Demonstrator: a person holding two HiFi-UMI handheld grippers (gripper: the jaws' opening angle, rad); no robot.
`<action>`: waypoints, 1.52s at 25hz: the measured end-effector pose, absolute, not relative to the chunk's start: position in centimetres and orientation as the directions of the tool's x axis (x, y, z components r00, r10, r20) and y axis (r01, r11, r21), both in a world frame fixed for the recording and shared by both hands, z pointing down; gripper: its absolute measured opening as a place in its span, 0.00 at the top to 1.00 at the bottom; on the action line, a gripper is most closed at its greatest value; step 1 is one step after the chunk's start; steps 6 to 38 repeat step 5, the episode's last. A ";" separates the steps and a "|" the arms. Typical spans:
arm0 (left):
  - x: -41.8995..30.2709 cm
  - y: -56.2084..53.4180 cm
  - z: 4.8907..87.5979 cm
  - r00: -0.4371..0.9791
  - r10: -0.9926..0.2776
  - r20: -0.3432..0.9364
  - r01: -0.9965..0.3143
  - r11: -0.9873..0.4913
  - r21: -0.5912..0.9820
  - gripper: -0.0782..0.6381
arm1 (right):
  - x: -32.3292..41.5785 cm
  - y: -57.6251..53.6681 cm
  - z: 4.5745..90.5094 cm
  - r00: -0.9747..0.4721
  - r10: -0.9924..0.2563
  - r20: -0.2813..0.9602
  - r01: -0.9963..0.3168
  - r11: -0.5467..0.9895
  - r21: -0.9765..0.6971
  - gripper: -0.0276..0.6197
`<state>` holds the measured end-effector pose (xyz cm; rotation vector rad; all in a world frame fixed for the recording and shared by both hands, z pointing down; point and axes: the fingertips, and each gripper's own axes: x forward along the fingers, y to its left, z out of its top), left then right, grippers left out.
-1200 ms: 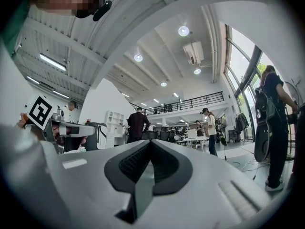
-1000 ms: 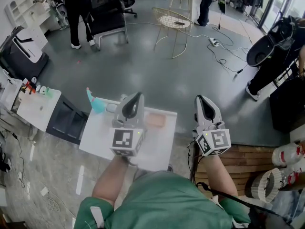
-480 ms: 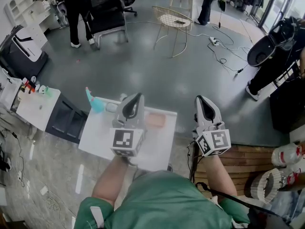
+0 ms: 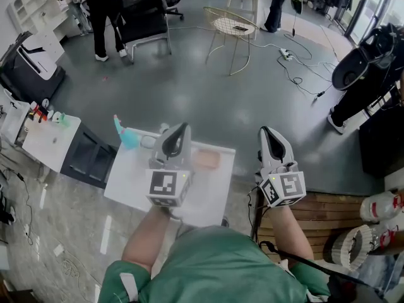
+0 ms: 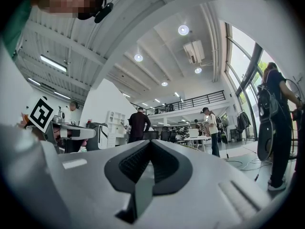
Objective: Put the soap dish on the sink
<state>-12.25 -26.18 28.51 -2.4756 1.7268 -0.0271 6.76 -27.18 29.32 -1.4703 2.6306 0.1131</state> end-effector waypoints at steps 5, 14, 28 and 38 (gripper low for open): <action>-11.8 -26.8 28.4 0.355 -0.933 -0.064 -0.932 -0.347 -0.104 0.89 | 7.0 -27.9 29.4 -0.515 -0.846 -0.139 -0.853 0.521 -0.008 0.95; -11.8 -26.8 28.4 0.355 -0.933 -0.064 -0.932 -0.347 -0.104 0.89 | 7.0 -27.9 29.4 -0.515 -0.846 -0.139 -0.853 0.521 -0.008 0.95; -11.8 -26.8 28.4 0.355 -0.933 -0.064 -0.932 -0.347 -0.104 0.89 | 7.0 -27.9 29.4 -0.515 -0.846 -0.139 -0.853 0.521 -0.008 0.95; -11.8 -26.8 28.4 0.355 -0.933 -0.064 -0.932 -0.347 -0.104 0.89 | 7.0 -27.9 29.4 -0.515 -0.846 -0.139 -0.853 0.521 -0.008 0.95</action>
